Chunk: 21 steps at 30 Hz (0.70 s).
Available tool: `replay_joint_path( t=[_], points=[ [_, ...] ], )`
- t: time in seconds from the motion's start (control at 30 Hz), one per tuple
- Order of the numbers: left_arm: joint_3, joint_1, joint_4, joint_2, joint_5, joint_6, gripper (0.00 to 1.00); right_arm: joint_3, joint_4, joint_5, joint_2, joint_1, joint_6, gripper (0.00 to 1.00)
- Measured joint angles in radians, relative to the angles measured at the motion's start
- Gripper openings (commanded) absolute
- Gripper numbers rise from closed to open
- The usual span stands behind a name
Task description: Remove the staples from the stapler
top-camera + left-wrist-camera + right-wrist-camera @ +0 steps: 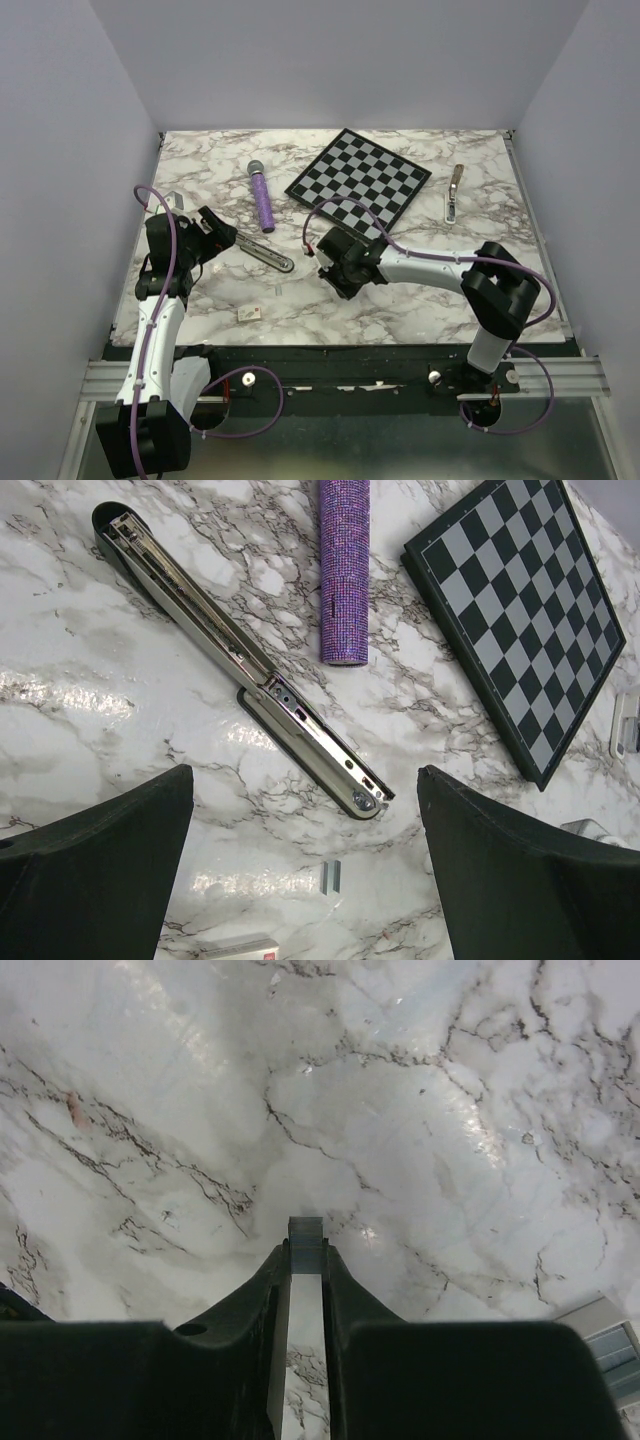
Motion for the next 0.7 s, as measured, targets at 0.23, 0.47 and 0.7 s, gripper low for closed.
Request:
replay_joint_path(
  t=[0.23,0.47,0.7],
  points=[
    [0.0,0.0,0.0,0.0,0.0,0.0,0.99,0.015,-0.035,0.067,-0.037,-0.083,0.086,0.22],
    [0.0,0.0,0.0,0.0,0.0,0.0,0.99,0.013,-0.055,0.11,-0.133,-0.266,0.175,0.22],
    [0.0,0.0,-0.001,0.002,0.0,0.0,0.99,-0.012,-0.072,0.164,-0.149,-0.337,0.267,0.22]
  ],
)
